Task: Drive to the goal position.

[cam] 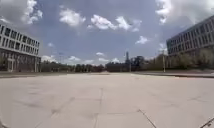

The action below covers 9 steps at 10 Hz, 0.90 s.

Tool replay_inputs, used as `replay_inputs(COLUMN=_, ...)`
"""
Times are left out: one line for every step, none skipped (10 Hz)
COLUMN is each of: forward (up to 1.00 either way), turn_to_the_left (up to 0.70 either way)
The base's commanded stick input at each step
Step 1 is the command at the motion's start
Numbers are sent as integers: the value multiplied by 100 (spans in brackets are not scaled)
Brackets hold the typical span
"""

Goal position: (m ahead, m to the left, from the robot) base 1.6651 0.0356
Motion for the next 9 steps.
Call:
replay_inputs(forward=70, turn_to_the_left=0)
replay_inputs(forward=70, turn_to_the_left=0)
replay_inputs(forward=70, turn_to_the_left=0)
replay_inputs(forward=70, turn_to_the_left=0)
replay_inputs(forward=70, turn_to_the_left=0)
replay_inputs(forward=70, turn_to_the_left=0)
replay_inputs(forward=70, turn_to_the_left=0)
replay_inputs(forward=70, turn_to_the_left=0)
replay_inputs(forward=70, turn_to_the_left=0)
